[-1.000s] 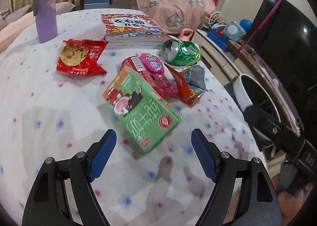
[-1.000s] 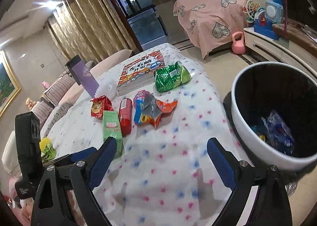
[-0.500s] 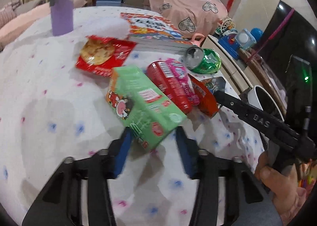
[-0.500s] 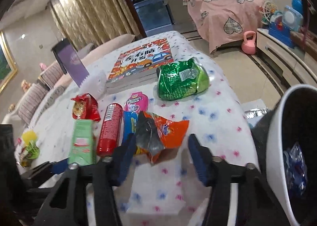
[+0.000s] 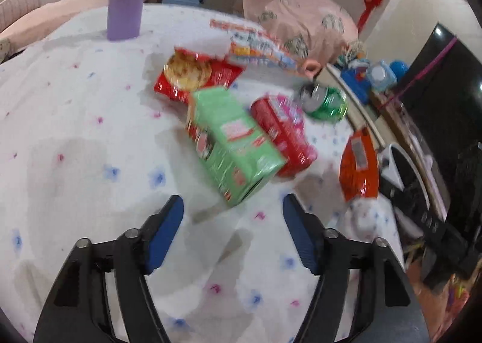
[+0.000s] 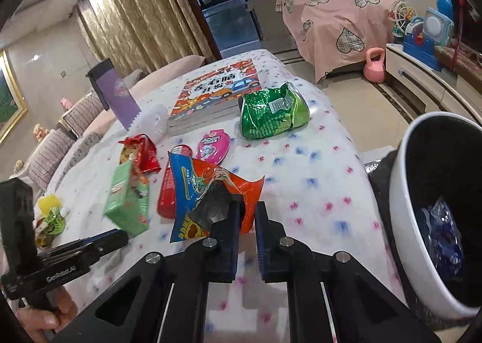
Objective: Collect trash
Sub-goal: 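Grasp the green juice box with the left tool while the right tool grasps the orange wrapper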
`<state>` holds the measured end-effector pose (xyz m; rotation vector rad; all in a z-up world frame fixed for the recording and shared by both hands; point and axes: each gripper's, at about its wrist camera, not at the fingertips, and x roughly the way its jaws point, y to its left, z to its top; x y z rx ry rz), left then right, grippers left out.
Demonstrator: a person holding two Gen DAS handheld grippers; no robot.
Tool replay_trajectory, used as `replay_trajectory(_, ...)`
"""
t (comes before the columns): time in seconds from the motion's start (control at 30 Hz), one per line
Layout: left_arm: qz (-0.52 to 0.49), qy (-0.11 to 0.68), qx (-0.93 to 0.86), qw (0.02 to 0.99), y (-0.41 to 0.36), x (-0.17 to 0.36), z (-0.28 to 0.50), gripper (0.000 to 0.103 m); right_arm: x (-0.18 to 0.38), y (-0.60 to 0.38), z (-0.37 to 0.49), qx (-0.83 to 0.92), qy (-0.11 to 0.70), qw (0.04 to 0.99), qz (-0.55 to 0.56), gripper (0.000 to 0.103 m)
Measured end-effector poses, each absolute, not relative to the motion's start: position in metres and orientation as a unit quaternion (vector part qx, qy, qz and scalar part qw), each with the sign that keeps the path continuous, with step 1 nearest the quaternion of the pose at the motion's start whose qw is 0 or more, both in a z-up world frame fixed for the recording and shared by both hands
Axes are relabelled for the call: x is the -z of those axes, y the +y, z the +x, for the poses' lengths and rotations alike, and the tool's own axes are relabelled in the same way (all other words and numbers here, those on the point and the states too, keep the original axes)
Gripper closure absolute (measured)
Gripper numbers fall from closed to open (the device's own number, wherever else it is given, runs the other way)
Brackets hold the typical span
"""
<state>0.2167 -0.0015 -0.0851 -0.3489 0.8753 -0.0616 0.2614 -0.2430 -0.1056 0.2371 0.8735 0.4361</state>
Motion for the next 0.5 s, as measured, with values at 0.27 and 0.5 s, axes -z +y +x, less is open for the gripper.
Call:
replay_trajectory(0.27,-0.135,0.422,-0.005,0.897,-0.018,0.083,0.252,0.03,0.094,-0.251,0.247,-0.209,0.406,0.88,0.136,0.093)
replay_trajectory(0.5,-0.132,0.415,0.011,0.9,-0.013,0.086,0.255,0.067,0.092,-0.257,0.238,-0.208,0.403,0.879,0.145,0.093)
